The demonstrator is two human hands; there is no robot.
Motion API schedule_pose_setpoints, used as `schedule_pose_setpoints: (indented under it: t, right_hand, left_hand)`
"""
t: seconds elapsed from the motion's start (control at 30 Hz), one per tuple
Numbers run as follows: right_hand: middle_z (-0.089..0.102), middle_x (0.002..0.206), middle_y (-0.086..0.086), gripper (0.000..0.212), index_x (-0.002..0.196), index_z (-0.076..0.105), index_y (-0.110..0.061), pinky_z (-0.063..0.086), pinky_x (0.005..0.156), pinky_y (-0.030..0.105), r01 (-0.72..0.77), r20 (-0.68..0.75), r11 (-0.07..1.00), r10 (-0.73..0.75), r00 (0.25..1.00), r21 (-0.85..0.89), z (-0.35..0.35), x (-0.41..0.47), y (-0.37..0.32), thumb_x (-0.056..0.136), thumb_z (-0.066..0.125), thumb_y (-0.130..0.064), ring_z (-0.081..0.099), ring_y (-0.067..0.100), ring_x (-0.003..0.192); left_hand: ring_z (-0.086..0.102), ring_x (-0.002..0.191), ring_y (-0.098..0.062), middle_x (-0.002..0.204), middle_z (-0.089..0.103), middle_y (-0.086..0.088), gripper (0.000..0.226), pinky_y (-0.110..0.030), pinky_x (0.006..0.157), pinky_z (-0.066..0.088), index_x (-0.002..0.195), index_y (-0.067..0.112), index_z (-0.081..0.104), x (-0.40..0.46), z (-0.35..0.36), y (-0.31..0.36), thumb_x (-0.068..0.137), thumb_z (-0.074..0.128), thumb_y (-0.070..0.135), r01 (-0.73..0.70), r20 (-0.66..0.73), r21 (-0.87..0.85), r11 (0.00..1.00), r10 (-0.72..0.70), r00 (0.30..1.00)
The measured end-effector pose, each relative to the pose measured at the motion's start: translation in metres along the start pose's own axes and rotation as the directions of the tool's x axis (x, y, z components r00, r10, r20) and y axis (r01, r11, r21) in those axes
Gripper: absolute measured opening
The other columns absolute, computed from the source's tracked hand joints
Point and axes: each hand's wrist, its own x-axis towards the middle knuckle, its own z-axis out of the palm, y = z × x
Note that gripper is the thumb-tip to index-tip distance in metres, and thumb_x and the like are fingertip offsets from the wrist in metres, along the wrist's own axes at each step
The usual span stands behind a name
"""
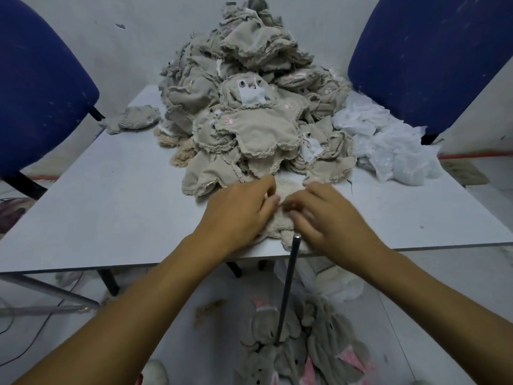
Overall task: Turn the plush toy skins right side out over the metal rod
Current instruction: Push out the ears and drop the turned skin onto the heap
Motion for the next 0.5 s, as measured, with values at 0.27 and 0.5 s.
schedule_pose_setpoints:
  t: [0.27, 0.5]
  right_hand:
    - [0.068, 0.092, -0.008, 0.013, 0.097, 0.068, -0.021, 0.048, 0.079, 0.030, -0.148, 0.083, 0.972, 0.135, 0.987, 0.182, -0.005, 0.004, -0.002, 0.086, 0.072, -0.016, 0.060, 0.010, 0.087]
    - [0.058, 0.096, 0.006, 0.013, 0.098, 0.067, -0.015, 0.041, 0.067, 0.041, -0.014, 0.004, 0.955, 0.016, 1.000, -0.296, 0.003, 0.001, -0.013, 0.085, 0.066, -0.012, 0.052, 0.032, 0.091]
  left_hand:
    - [0.051, 0.101, -0.022, 0.106, 0.050, 0.002, 0.022, -0.033, 0.063, 0.037, 0.107, 0.027, 0.058, 0.016, 0.006, 0.009, 0.094, 0.055, 0.044, 0.012, 0.029, 0.147, 0.989, -0.017, 0.999]
    - [0.054, 0.082, -0.026, 0.087, 0.056, -0.005, 0.016, -0.039, 0.070, 0.043, 0.084, 0.012, 0.052, 0.020, 0.010, 0.013, 0.097, 0.051, 0.021, 0.160, -0.126, -0.133, 0.978, -0.177, 0.976]
